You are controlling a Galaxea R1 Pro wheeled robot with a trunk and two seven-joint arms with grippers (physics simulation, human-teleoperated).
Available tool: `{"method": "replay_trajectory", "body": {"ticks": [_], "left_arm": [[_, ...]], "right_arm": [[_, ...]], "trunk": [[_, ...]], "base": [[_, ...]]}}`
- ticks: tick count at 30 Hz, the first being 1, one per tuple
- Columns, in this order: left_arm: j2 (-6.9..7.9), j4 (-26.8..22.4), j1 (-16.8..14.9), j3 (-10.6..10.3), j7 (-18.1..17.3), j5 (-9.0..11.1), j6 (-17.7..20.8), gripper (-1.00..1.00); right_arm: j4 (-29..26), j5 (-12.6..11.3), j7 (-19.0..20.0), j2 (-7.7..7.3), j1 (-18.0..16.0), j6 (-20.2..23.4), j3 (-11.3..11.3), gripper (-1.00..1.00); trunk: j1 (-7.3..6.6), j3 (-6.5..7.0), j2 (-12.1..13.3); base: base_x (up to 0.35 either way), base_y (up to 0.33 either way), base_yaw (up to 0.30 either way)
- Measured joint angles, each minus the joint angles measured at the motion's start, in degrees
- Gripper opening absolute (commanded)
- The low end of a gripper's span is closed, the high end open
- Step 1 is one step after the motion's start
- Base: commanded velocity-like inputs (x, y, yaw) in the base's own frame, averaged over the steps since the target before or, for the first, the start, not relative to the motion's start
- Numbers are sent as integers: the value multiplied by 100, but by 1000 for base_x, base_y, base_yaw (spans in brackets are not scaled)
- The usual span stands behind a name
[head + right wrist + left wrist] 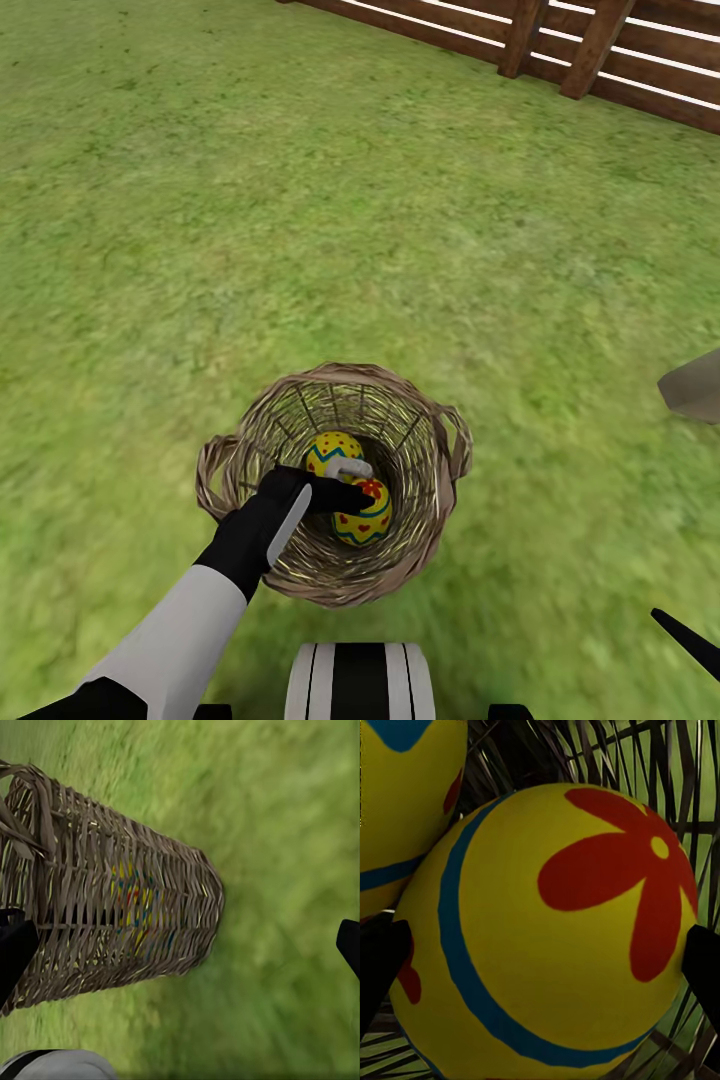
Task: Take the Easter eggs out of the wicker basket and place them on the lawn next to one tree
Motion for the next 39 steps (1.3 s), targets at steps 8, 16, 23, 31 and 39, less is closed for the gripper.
{"method": "replay_trajectory", "body": {"ticks": [8, 16, 23, 31, 39], "left_arm": [[-1, -7, 0, 0, 4, 26, 1, -100], [-1, 89, 1, -5, -7, 11, 0, -100], [0, 92, 3, -17, -4, -29, 5, -100], [14, 99, 11, -17, 16, -31, 36, -100], [9, 100, 31, -16, 9, -48, 63, -100]], "right_arm": [[0, 2, 0, -2, 0, 0, 0, 100], [0, 3, 0, 0, 0, 0, 0, 100], [0, 3, 0, 0, -2, 0, 0, 100], [0, 3, 0, -1, -1, 0, 0, 100], [0, 6, 0, -2, -8, 0, 0, 100]], "trunk": [[0, 0, 0], [-4, 44, 3], [-17, 154, 10], [-37, 331, 20], [-48, 420, 26]], "base": [[0, 0, 0], [0, 0, 0], [0, 0, 0], [0, 0, 0], [0, 0, 0]]}}
